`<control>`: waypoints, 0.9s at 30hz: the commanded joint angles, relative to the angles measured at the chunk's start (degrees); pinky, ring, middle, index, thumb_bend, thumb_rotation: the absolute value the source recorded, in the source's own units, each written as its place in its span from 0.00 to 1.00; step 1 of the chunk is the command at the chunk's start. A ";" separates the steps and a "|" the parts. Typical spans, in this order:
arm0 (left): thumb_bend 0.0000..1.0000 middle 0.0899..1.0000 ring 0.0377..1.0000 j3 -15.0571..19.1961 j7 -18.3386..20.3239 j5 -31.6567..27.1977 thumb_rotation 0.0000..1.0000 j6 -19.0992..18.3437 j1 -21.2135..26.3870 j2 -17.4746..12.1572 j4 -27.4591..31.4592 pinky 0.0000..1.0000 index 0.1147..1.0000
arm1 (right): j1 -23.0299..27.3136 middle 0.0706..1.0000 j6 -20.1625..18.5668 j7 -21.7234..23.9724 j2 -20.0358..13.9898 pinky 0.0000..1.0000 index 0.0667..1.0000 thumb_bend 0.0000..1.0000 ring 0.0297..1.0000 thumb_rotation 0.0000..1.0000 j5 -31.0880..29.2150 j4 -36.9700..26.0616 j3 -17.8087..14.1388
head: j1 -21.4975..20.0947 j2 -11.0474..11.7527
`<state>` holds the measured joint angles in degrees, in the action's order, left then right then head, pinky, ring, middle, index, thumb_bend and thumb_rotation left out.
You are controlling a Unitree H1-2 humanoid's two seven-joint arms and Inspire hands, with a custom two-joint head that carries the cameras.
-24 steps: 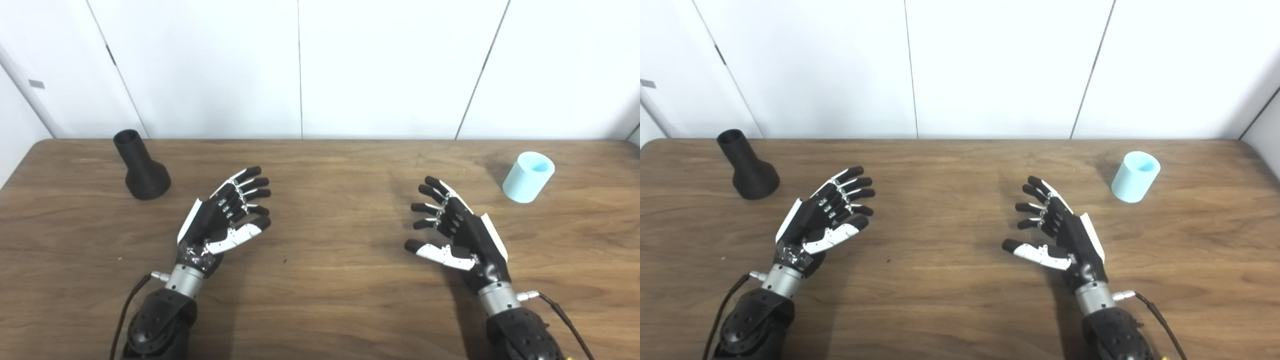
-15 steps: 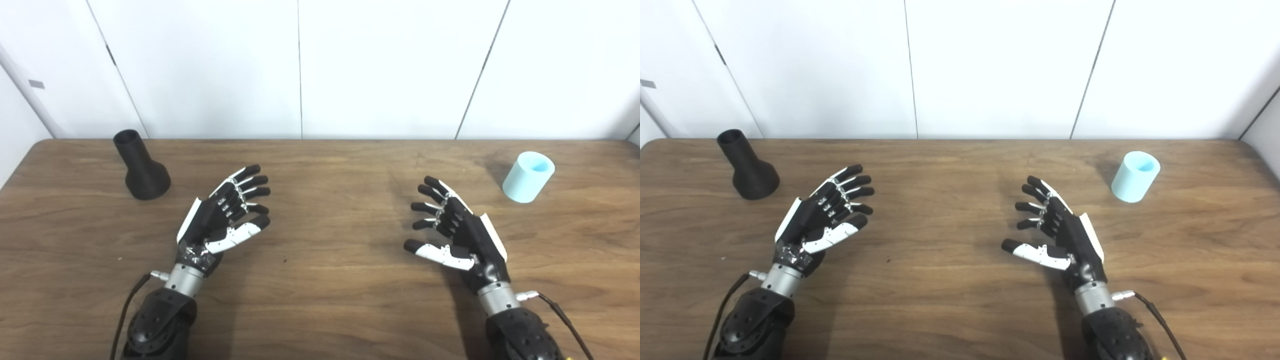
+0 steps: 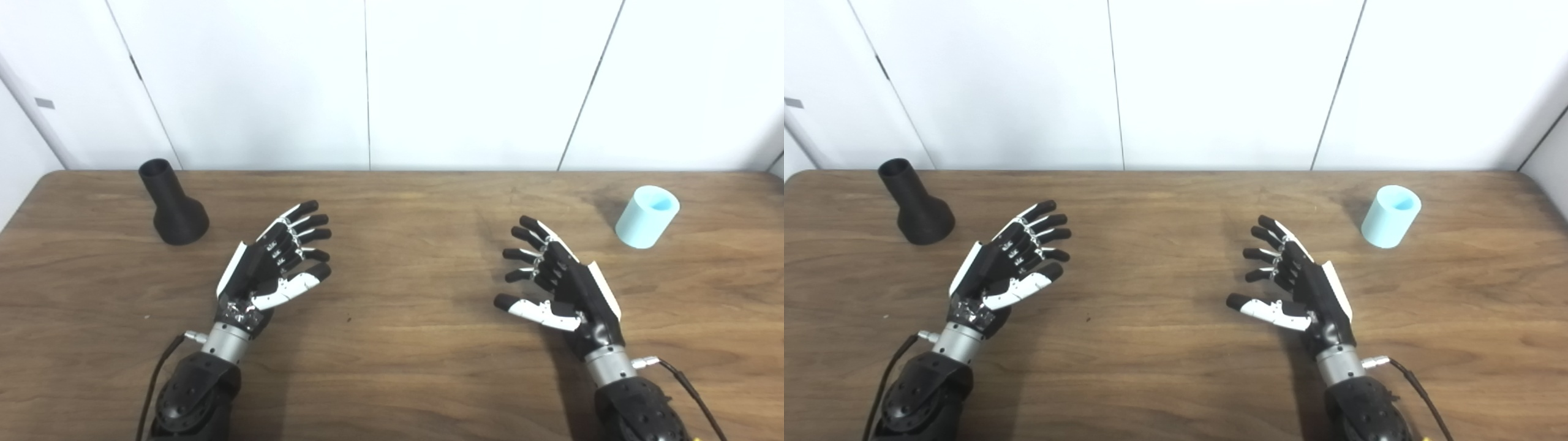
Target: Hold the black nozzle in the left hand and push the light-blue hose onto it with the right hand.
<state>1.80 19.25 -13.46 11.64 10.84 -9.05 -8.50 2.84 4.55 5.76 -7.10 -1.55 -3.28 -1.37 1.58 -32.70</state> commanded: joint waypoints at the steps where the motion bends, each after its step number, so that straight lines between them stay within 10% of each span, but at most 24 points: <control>1: 0.73 0.80 0.77 -0.28 0.49 -0.51 0.16 1.46 -0.65 0.08 -1.38 0.62 0.84 | 1.01 0.84 1.15 -0.23 -0.22 0.56 0.88 0.79 0.74 0.17 0.16 -1.80 -0.06 | 0.13 -0.03; 11: 0.72 0.80 0.77 -0.41 0.30 -0.08 0.15 2.13 -0.55 0.29 -1.73 0.62 0.83 | 1.05 0.85 1.78 0.26 -0.40 0.57 0.88 0.79 0.74 0.18 -0.66 -1.26 -0.27 | 1.51 0.39; 27: 0.77 0.84 0.80 -1.21 -5.31 5.25 0.23 4.49 -0.23 4.02 -2.76 0.63 0.82 | 1.46 0.86 2.46 0.98 -3.12 0.59 0.90 0.71 0.76 0.09 -1.39 -0.36 -1.68 | 15.14 4.31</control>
<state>0.53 15.60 -8.23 14.20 11.96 -6.50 -9.93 2.90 6.40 7.06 -10.04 -2.95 -1.17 -2.78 16.70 -28.30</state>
